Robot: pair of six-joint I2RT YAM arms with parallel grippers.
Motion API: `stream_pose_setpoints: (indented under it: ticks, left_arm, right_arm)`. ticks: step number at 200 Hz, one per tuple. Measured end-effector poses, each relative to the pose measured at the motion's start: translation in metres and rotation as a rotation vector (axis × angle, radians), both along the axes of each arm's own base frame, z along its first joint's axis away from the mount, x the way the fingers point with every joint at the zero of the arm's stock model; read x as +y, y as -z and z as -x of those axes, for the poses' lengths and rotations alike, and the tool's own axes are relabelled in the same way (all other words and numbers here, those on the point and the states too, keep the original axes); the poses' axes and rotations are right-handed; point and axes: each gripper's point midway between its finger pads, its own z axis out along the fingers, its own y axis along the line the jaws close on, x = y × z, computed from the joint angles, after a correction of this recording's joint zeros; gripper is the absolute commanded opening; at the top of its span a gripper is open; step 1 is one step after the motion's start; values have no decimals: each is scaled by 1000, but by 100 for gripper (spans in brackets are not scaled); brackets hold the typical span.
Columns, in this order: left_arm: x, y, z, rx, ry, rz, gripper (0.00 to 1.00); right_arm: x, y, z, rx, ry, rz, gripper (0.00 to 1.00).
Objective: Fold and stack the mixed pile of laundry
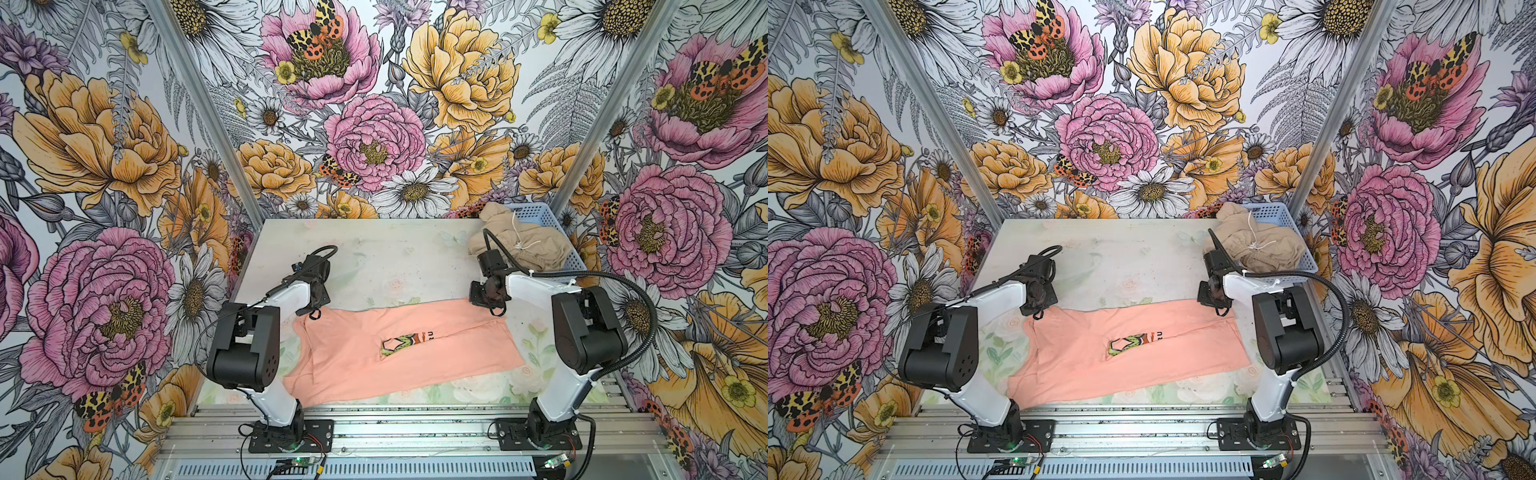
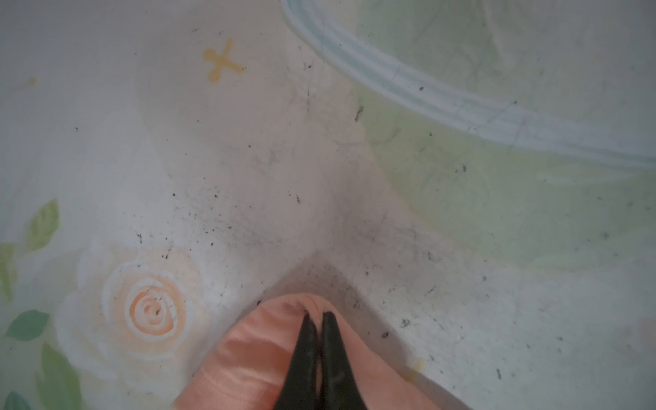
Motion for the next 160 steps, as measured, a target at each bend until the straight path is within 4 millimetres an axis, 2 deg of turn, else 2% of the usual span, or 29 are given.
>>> stream_pose_setpoints:
  ticks: [71,88,94,110,120,130,141,160]
  left_arm:
    - [26,11,20,94,-66,-21,0]
    - [30,11,22,98,-78,-21,2]
    - [31,11,22,99,-82,-23,6]
    - [32,11,23,104,-79,-28,42]
    - [33,11,24,107,-78,-31,56]
    - [33,11,25,110,-82,-30,61]
    - [33,11,25,113,-80,-30,62]
    - [25,-4,31,95,-71,-31,64]
  right_arm:
    - [-19,0,-4,-9,37,42,20]
    - [-23,1,-5,-8,42,54,20]
    - [-24,1,-5,-9,42,56,20]
    - [-24,1,-6,-7,42,58,20]
    - [-24,1,-6,-5,42,58,20]
    - [-24,1,-6,-5,41,58,20]
    - [-24,1,-6,-5,41,58,20]
    - [-24,0,-4,-3,41,58,21]
